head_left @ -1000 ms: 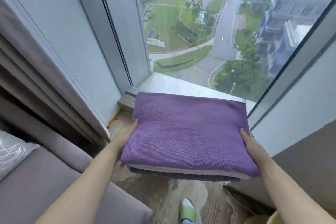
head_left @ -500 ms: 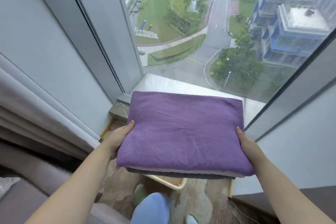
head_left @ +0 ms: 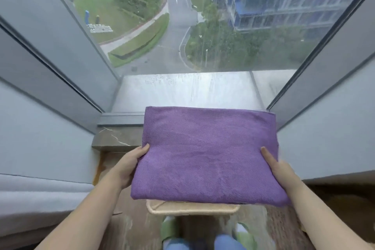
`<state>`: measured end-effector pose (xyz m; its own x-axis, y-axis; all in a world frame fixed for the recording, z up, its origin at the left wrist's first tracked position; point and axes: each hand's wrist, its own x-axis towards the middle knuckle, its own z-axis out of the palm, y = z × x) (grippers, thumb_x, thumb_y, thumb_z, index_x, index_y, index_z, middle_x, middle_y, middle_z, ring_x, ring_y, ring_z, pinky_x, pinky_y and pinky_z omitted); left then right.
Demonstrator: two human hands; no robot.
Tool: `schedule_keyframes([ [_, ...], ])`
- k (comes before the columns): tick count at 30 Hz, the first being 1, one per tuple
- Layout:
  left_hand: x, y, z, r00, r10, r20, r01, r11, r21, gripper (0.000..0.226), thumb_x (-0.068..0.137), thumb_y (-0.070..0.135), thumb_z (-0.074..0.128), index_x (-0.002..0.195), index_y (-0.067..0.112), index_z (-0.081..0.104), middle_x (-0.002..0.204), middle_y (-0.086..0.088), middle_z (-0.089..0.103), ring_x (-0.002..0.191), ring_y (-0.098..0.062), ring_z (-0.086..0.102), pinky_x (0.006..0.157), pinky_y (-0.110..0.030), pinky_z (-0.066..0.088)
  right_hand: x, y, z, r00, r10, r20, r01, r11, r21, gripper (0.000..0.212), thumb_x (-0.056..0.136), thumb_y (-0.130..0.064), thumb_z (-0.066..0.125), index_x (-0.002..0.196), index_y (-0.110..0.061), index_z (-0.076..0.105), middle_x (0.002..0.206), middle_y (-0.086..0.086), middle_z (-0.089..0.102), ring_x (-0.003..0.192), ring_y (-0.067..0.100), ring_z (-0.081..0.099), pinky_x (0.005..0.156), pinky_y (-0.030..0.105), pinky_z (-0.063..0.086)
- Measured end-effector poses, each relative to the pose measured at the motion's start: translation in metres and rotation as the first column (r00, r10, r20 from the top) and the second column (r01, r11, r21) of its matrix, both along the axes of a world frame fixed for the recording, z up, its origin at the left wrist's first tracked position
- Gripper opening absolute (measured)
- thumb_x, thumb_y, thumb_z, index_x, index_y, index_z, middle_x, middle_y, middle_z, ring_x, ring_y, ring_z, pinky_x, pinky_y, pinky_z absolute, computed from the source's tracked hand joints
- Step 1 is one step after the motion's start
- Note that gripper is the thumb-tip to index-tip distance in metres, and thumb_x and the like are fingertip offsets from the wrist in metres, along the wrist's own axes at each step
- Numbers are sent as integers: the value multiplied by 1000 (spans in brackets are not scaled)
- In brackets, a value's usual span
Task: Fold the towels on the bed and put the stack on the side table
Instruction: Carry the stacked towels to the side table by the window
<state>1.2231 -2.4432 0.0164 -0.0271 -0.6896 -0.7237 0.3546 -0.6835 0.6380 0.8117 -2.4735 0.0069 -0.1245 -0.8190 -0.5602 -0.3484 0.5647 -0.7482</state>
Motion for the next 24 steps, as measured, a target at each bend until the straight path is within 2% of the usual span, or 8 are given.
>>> schedule_keyframes([
  [2,10,-1,-25,1000,-12,6,12,999,34,29,92,29,53,105,9,71,103,-13,71,90,-29,70,76,-37,53,7,7,-26,1000,-22,6,22,1000,14,53,75,-69,59,105,-25,60,97,-6,62,80,6,55,81,24,36],
  [6,18,8,-90,999,-27,47,25,999,40,33,91,25,47,77,12,74,75,-8,70,62,-21,68,55,-26,53,19,15,-80,999,-34,10,34,999,0,55,69,-67,56,99,-21,65,84,-21,63,72,-11,54,61,8,38],
  [9,20,19,-140,996,-23,83,23,1000,5,28,90,26,47,81,9,67,71,-7,67,56,-19,66,56,-27,52,23,22,-125,1000,1,19,-1,999,-36,51,68,-72,62,88,-25,66,77,-27,64,63,-16,60,58,5,41],
  [11,21,25,-171,998,-5,67,7,999,-31,33,88,35,49,88,9,69,84,-10,67,66,-24,69,64,-33,52,22,28,-152,995,-8,104,11,1000,-25,59,64,-76,66,91,-24,68,81,-16,72,73,-5,67,66,13,48],
  [14,17,37,-200,996,-84,0,84,994,-71,50,80,56,64,108,17,73,107,-10,72,98,-34,68,75,-41,56,21,40,-179,961,27,274,-24,1000,-15,86,48,-81,70,105,-18,66,97,-2,75,88,16,72,63,22,55],
  [16,14,45,-212,994,-113,4,113,986,-123,68,66,55,79,120,15,66,116,-13,69,105,-35,66,77,-41,56,24,48,-187,926,40,375,-32,999,-30,95,41,-75,78,111,-12,64,103,4,74,93,21,71,64,24,56],
  [21,20,55,-230,965,-64,254,122,968,-221,102,44,45,94,132,20,49,123,-6,65,107,-25,66,93,-44,51,32,55,-199,927,44,372,-19,997,-70,76,54,-43,87,119,-13,60,107,1,72,93,16,70,64,20,54],
  [24,24,53,-238,900,-36,434,154,958,-240,112,40,48,92,136,30,38,120,9,62,106,-9,63,89,-28,49,38,49,-208,956,74,285,-50,994,-93,82,53,-41,91,124,-19,56,110,-2,71,99,18,68,71,24,54],
])
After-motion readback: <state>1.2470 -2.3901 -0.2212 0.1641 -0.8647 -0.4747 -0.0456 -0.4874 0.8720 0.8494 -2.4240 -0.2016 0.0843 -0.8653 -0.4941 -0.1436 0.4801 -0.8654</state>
